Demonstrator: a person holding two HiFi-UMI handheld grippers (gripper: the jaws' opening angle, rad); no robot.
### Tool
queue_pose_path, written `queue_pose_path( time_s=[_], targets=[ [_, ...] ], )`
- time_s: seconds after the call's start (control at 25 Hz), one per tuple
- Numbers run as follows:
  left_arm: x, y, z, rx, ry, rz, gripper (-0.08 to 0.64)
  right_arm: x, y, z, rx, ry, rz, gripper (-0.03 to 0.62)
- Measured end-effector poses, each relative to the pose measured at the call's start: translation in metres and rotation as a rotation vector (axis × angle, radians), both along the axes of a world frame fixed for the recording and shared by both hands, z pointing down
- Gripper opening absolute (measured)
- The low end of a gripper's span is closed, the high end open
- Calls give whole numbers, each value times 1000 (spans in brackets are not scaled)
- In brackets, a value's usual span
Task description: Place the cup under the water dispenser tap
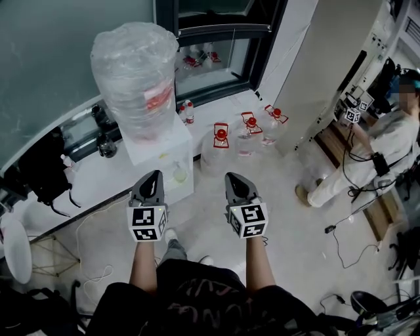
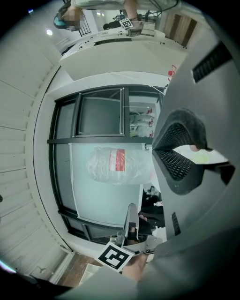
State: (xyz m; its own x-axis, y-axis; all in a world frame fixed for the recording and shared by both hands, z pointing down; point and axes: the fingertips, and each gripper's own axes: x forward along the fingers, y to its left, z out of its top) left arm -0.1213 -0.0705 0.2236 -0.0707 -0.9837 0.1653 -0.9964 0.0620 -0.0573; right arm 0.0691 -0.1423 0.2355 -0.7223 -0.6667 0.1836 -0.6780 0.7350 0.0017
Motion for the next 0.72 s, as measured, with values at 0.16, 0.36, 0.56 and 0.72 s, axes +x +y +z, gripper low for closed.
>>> queue_pose_path(
  time_s=[0.16,0.36,0.56,0.72],
  targets=[
    [-11,7,-1,-1,7,-21,15,0,0,-6,7,-9,8,14],
    [-13,10,-8,19,-11,-34,15,5,1,-12,30,-1,14,14],
    [-9,7,-17,29,-28,-33,15,10,0,-18,37,1,26,14],
    [-7,6,-22,37,-29,-29,15,10,0,-20,41,-6,30,14]
  ],
)
